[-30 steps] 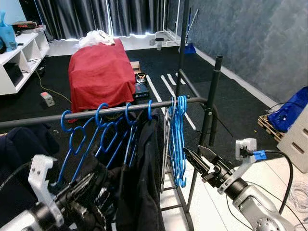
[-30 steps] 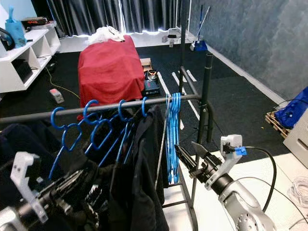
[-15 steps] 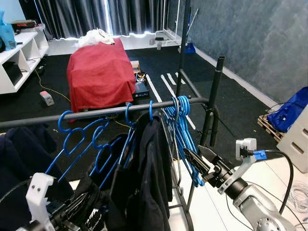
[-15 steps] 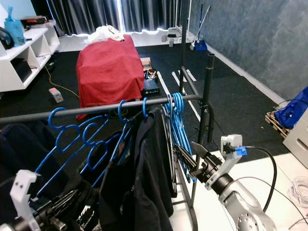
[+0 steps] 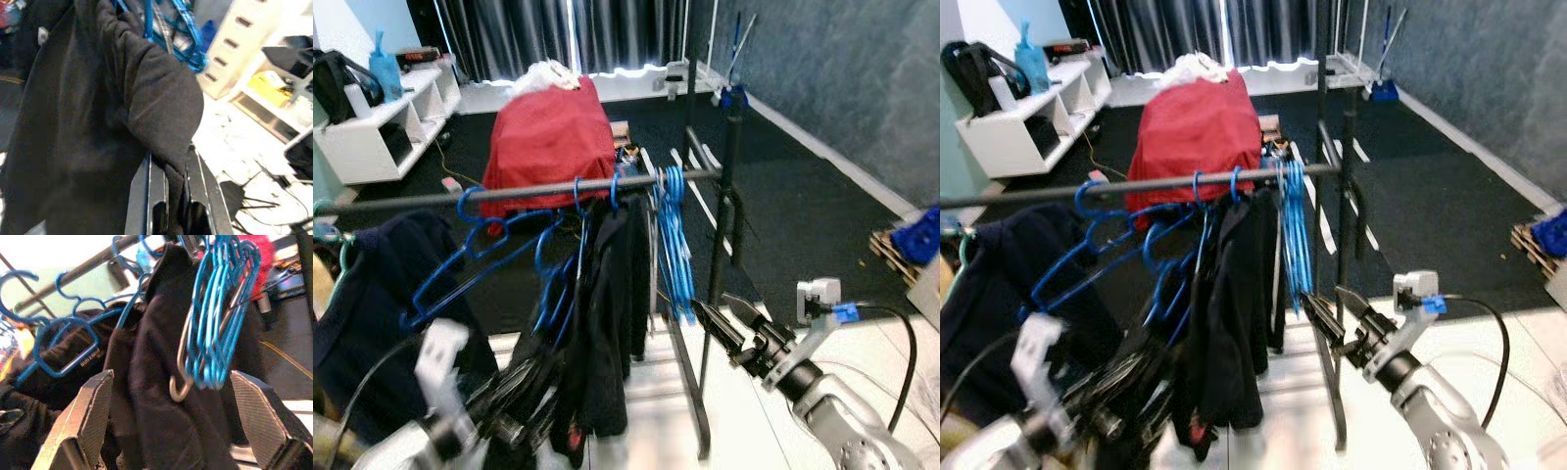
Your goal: Hang hanger
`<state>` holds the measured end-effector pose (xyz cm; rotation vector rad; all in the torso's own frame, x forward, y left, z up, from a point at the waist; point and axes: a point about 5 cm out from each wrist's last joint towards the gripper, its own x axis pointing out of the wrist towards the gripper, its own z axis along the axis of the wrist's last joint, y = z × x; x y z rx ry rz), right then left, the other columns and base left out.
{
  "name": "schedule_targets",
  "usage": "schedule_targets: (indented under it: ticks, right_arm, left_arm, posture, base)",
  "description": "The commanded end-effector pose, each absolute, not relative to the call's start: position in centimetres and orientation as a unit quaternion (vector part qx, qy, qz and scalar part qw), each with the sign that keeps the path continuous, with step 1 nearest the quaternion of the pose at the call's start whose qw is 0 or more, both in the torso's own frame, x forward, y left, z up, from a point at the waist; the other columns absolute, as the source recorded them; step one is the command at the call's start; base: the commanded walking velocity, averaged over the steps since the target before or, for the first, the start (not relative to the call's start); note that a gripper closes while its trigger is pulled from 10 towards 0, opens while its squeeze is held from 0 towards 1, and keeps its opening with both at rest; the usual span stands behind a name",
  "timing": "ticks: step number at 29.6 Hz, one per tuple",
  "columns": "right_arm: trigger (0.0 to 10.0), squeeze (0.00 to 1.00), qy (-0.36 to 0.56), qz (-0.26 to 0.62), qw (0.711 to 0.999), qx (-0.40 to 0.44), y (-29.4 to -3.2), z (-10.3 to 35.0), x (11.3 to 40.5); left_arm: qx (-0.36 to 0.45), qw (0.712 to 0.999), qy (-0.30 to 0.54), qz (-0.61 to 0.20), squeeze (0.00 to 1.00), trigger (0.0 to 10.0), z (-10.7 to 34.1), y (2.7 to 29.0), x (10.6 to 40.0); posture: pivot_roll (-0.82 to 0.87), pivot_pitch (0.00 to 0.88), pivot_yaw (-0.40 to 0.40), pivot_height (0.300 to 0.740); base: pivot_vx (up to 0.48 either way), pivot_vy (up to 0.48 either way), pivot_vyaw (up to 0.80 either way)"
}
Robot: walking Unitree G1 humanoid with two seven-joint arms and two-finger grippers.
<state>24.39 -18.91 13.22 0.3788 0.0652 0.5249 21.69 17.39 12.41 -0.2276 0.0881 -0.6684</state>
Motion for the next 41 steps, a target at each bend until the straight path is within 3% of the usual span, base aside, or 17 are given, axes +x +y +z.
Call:
schedule_targets:
  ticks: [1, 7, 16, 41]
  right_arm:
    - [10.0, 0.0, 0.03, 0.271, 0.945, 0.179, -18.1, 13.3, 24.5]
    - [10.0, 0.0, 0.032, 0.275, 0.948, 0.155, -17.9, 13.4, 24.7]
    - [10.0, 0.0, 0.025, 0.28, 0.947, 0.153, -18.0, 13.7, 25.3]
    - [10.0, 0.0, 0.032, 0.303, 0.94, 0.15, -17.3, 13.6, 25.3]
  left_arm:
    - [-0.109, 0.937, 0.034, -0.33, 0.0, 10.0, 12.4, 17.3, 21.5]
    - [-0.101, 0.958, 0.024, -0.269, 0.0, 10.0, 11.8, 15.9, 25.2]
    - [-0.119, 0.959, 0.018, -0.256, 0.0, 10.0, 11.8, 15.3, 27.9]
    - [-0.11, 0.963, 0.016, -0.246, 0.0, 10.0, 11.2, 15.3, 29.0]
  posture:
    - [-0.06, 0.0, 0.009, 0.74]
    - [-0.06, 0.0, 0.007, 0.74]
    - [-0.04, 0.0, -0.001, 0.74]
    - [-0.04, 0.0, 0.007, 0.74]
  base:
    - [-0.304, 0.0, 0.77]
    - [0.0, 0.0, 0.77]
    - [0.0, 0.0, 0.77]
    - [0.0, 0.0, 0.77]
